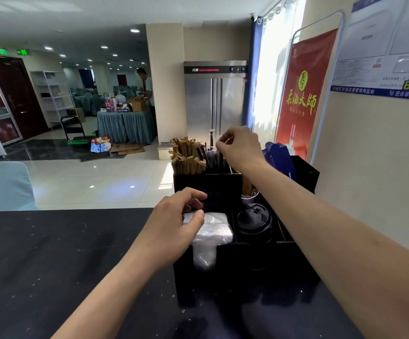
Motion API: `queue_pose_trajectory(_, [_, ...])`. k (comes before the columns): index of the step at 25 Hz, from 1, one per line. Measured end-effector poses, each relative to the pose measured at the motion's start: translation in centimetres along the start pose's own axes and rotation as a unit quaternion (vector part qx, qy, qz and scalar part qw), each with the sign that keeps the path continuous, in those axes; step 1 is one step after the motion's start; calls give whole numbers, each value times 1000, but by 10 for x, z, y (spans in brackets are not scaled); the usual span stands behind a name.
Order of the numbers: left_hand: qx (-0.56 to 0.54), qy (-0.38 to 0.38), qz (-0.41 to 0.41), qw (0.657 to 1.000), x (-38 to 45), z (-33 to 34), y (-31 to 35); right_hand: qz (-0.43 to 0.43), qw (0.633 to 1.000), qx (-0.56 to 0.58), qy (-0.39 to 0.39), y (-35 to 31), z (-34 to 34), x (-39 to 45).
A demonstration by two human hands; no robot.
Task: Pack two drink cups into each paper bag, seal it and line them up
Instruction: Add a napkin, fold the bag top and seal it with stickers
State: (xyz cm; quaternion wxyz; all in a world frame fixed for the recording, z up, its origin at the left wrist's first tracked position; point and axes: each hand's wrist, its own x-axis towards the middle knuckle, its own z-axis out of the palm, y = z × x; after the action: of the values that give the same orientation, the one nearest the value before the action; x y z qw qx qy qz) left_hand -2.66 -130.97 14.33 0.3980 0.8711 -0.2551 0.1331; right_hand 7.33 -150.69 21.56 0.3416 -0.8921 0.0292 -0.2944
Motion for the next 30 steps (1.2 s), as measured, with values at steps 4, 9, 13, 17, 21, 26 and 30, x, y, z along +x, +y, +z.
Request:
queue_pose_trajectory(4, [-7,8,23,1000,-4,-3,10,-46,996,63,48,-18,-28,5])
queue_pose_trajectory(9, [-2,29,53,998,-9,-12,28,-109,980,123,110,-41,-59,1])
queue_pose_trajectory(13, [3,61,47,997,-14,-17,41,-145,969,157,125,-57,-79,-13])
queue_pose_trajectory(17, [6,109,23,994,-23,-19,54,-146,969,180,90,-66,-94,-31])
queue_pose_trajectory(21, [25,140,12,990,-33,-17,62,-116,969,216,29,-66,-101,-56])
queue_pose_trajectory(26, [72,161,-4,984,-46,-14,72,-103,951,291,3,-69,-109,-88])
queue_pose_trajectory(30, [45,129,-17,990,-61,-15,82,-81,941,327,-12,-70,-118,-113])
